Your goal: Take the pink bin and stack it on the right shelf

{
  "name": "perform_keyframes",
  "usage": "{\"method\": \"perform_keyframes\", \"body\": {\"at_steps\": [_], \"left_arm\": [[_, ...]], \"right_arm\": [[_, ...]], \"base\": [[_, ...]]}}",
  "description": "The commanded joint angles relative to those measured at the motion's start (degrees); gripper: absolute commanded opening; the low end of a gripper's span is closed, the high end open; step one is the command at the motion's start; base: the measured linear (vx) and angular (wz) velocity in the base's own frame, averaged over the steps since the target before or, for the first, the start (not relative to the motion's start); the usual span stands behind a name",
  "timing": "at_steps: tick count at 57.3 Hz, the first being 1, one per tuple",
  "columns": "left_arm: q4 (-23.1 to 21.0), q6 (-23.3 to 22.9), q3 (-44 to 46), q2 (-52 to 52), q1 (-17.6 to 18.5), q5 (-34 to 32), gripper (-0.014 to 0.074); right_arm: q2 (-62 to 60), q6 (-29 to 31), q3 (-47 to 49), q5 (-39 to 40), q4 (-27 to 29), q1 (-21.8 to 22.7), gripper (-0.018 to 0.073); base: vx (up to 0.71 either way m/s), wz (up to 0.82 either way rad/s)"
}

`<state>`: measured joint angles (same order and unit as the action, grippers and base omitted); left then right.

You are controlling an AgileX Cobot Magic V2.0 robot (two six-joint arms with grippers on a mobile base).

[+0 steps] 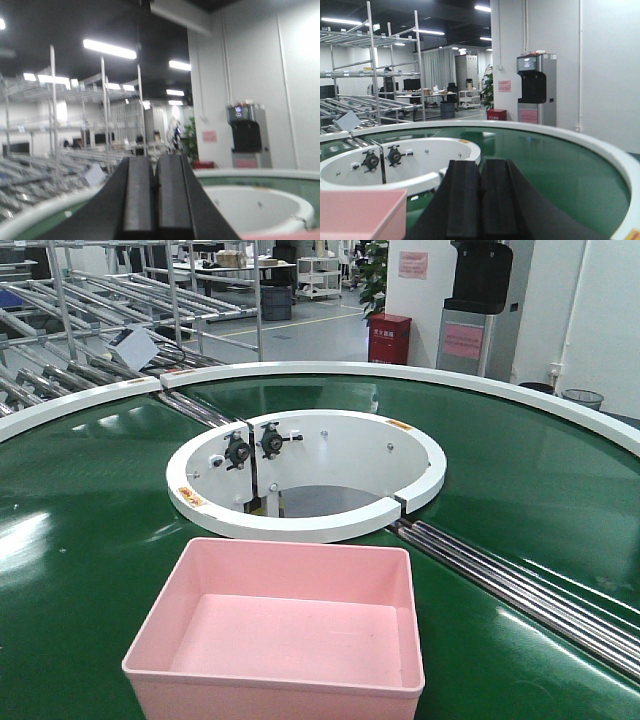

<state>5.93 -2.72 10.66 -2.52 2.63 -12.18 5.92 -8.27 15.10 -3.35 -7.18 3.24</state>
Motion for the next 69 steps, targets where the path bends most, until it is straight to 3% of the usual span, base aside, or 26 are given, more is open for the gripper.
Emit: {"method": "perform_keyframes", "body": {"at_steps": [1, 8, 17, 22, 29, 37, 43, 49, 57, 69], "left_arm": [[-0.1, 4.4, 10.8, -5.7, 0.0, 5.2, -0.0005], [-0.1, 6.9, 17.9, -15.1, 0.0, 14.7, -0.0005], [-0.3, 6.7, 18.5, -26.7, 0.0, 15.9, 0.0024], [-0.3, 6.7, 18.5, -31.4, 0.0, 14.8, 0.0086], [-0.3, 6.7, 18.5, -36.1, 0.0, 12.2, 0.0239], [-0.3, 6.7, 18.5, -40.1, 0.0, 8.0, 0.0475], [-0.4, 6.4, 19.5, -43.3, 0.1, 7.5, 0.0525], [-0.4, 3.6, 25.8, -47.8, 1.2, 13.7, 0.0521], [-1.0, 3.4, 38.8, -58.0, 4.3, 24.1, 0.0515], [-8.0, 7.0, 57.8, -75.1, 7.9, 37.8, 0.0515]], "right_arm": [[6.6, 0.2, 10.3, -2.1, -1.7, 0.3, -0.0010], [16.8, 0.2, 17.1, -4.9, -1.7, 0.3, -0.0008], [27.1, 0.2, 19.4, -4.5, -1.6, 0.3, 0.0010], [31.6, 0.2, 19.7, -4.3, -1.5, 0.3, 0.0052], [35.3, 0.2, 19.7, -3.5, -1.4, 0.3, 0.0171], [38.1, 0.2, 19.7, -2.0, -1.3, 0.3, 0.0393], [40.6, -1.1, 19.7, -2.1, 2.3, 0.1, 0.0489], [45.9, -0.7, 23.4, -9.4, 7.2, -0.1, 0.0490], [57.6, 3.8, 34.7, -19.4, 7.8, -6.2, 0.0459], [76.2, 0.7, 54.3, -27.3, 7.2, -18.1, 0.0454]], "base": [[0.00, 0.00], [0.00, 0.00], [0.00, 0.00], [0.00, 0.00], [0.00, 0.00], [0.00, 0.00], [0.00, 0.00], [0.00, 0.00], [0.00, 0.00], [0.00, 0.00]]}}
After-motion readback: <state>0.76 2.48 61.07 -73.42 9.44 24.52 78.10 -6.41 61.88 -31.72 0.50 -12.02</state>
